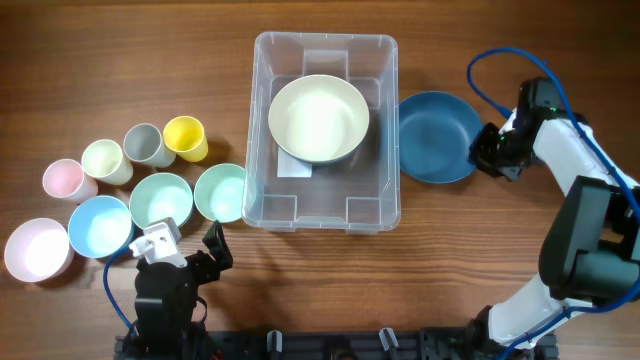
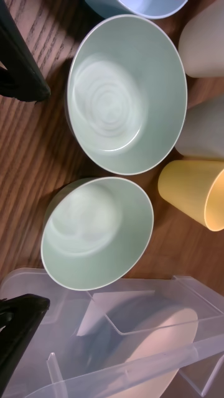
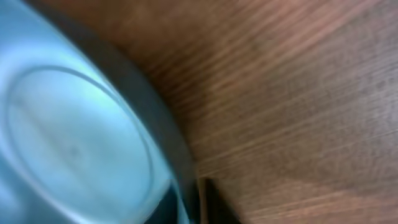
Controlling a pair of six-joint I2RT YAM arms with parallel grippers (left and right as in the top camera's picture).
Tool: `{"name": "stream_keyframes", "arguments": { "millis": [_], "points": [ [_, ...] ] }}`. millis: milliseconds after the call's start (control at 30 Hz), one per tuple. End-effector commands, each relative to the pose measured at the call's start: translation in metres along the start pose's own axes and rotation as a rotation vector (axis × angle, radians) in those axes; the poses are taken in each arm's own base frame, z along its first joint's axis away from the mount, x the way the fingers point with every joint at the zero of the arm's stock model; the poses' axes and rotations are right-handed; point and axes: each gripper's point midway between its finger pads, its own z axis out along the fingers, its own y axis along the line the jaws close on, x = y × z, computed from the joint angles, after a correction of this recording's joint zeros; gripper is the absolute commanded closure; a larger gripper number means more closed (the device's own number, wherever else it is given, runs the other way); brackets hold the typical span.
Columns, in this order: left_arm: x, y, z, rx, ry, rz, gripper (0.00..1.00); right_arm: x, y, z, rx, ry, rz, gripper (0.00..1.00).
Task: Pack container
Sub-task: 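Grasp the remaining dark blue bowl rim with the right gripper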
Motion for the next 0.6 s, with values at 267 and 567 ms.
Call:
{"name": "stream_keyframes", "arguments": {
  "millis": [267,567],
  "points": [
    [0.001,0.001,0.001,0.002,0.001,0.001,0.0,-0.052,0.004,-0.134,-0.032,-0.426,0.089,0.96],
    [0.001,0.001,0.001,0.002,0.001,0.001,0.0,0.005,0.117,-0.252,-0.384,-0.625,-0.198,0.96]
  ]
}}
